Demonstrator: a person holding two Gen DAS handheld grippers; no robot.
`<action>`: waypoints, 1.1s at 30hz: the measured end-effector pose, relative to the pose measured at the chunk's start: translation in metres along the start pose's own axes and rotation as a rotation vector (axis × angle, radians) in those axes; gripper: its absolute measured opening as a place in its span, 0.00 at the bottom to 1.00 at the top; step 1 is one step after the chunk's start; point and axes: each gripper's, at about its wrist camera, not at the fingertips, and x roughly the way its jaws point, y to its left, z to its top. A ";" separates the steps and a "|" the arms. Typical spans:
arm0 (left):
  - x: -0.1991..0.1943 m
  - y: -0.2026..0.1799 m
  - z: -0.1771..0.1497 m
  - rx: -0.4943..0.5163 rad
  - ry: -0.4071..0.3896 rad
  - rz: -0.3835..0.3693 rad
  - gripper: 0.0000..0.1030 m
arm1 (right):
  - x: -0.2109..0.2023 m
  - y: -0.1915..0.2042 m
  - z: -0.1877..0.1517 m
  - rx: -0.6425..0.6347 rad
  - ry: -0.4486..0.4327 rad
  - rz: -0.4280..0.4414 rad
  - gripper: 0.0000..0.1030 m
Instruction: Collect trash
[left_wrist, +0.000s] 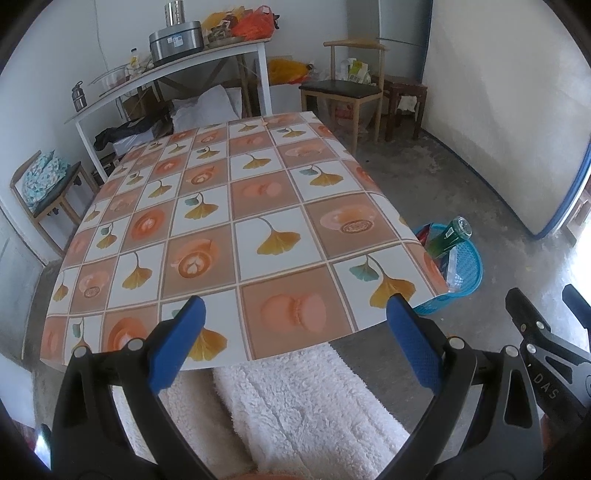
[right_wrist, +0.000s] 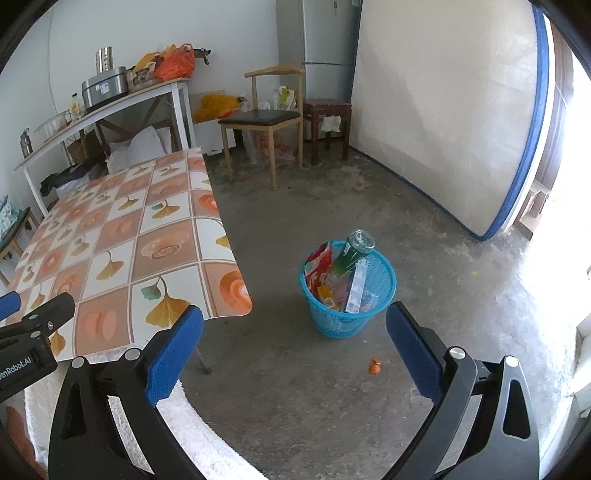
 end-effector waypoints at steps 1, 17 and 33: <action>-0.001 0.000 0.000 -0.002 -0.004 -0.004 0.92 | -0.002 0.000 0.000 -0.002 -0.003 -0.004 0.94; -0.008 -0.002 -0.002 0.003 -0.014 -0.049 0.92 | -0.012 -0.001 -0.002 -0.009 -0.022 -0.032 0.94; -0.005 -0.003 -0.004 0.003 -0.001 -0.061 0.92 | -0.012 -0.001 -0.001 -0.008 -0.023 -0.036 0.94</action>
